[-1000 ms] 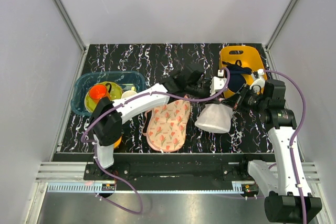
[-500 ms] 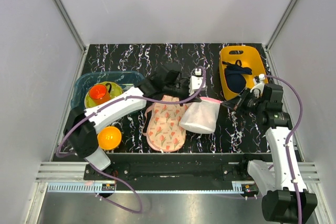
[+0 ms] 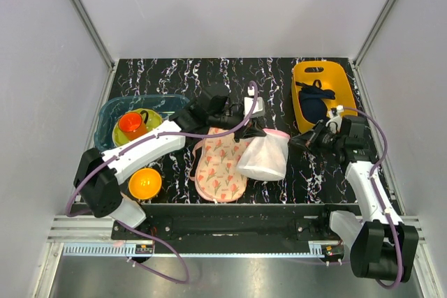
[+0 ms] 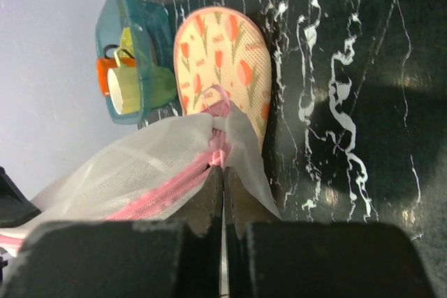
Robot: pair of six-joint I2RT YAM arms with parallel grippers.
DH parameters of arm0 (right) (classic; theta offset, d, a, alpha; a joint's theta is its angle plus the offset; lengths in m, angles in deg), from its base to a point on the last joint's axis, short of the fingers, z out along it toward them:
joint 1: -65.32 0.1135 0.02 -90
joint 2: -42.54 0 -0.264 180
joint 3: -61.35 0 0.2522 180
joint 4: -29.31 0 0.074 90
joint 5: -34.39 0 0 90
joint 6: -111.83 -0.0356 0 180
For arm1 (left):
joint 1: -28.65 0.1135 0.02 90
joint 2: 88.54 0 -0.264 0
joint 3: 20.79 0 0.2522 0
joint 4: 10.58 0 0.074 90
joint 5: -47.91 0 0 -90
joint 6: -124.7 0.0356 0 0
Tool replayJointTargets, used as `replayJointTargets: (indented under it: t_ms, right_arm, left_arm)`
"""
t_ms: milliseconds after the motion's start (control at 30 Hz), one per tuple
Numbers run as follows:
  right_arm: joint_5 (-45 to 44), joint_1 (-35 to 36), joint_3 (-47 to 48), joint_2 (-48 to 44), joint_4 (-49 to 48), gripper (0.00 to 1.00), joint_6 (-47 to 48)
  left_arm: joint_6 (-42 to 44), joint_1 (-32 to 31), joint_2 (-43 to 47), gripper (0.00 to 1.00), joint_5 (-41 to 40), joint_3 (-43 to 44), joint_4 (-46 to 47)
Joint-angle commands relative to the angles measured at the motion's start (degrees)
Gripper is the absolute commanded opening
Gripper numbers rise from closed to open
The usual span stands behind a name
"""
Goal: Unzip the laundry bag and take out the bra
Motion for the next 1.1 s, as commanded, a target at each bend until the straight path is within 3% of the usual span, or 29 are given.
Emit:
replayJointTargets:
  t_ms: [0,33,67,167,200,333,400,433,467,600,667,733,767,800,867,1067]
  right_arm:
    - [-0.09,-0.53,4.98,-1.93,-1.69,0.07,0.39]
    - [-0.36,-0.53,6.05,-2.02,0.26,0.18,1.27]
    - [-1.58,-0.53,7.19,-2.37,2.45,0.41,3.2]
    - [-6.48,-0.53,11.5,-4.99,10.72,0.66,5.67]
    - [-8.08,-0.53,13.07,-6.05,13.78,0.7,5.85]
    - [-14.76,-0.53,15.81,-11.42,18.73,0.75,5.94]
    - [-16.61,-0.53,16.78,-13.44,20.48,0.76,5.68]
    - [-16.88,-0.53,16.95,-13.97,20.75,0.76,5.59]
    - [-16.88,-0.53,17.04,-14.49,21.02,0.76,5.5]
    - [-16.44,-0.53,16.52,-14.5,21.46,0.76,5.5]
    - [-16.27,-0.53,16.26,-14.32,21.63,0.77,5.85]
    - [-16.0,-0.53,16.34,-14.15,22.16,0.77,6.29]
    - [-16.0,-0.53,16.52,-14.06,22.34,0.78,6.73]
    - [-16.0,-0.53,16.6,-13.89,22.6,0.78,6.9]
    - [-15.92,-0.53,16.61,-13.89,22.69,0.78,7.34]
    - [-15.04,-0.53,16.52,-13.97,22.78,0.78,7.52]
  left_arm:
    - [-5.06,0.25,3.14,0.0,4.45,0.64,10.99]
    - [-5.41,0.25,2.87,0.0,3.84,0.82,11.17]
    - [-5.94,0.25,2.69,0.0,3.31,0.99,11.08]
    - [-7.0,-0.1,1.64,0.0,-0.82,1.52,10.56]
    - [-7.09,-0.37,1.38,0.0,-2.22,2.3,10.03]
    - [-10.23,-2.74,-2.3,0.0,-16.15,5.64,6.16]
    - [-17.26,-4.41,-4.41,0.0,-21.72,8.97,3.89]
    - [-21.2,-4.76,-7.12,0.0,-28.18,10.73,2.13]
    - [-28.98,-5.2,-8.89,0.0,-30.95,12.58,-0.15]
    - [-44.59,-5.64,-14.26,0.0,-36.42,16.64,-8.16]
    - [-48.64,-5.64,-14.71,0.11,-36.86,14.01,-7.64]
    - [-49.62,-5.56,-13.75,0.3,-36.34,11.82,-5.36]
    - [-49.89,-5.55,-13.22,0.44,-36.34,10.33,-4.92]
    - [-49.54,-5.55,-12.35,0.49,-36.07,9.7,-4.13]
    - [-47.88,-5.47,-11.9,0.55,-36.07,9.34,-4.73]
    - [-45.23,-3.71,-10.67,0.58,-39.14,9.08,-7.72]
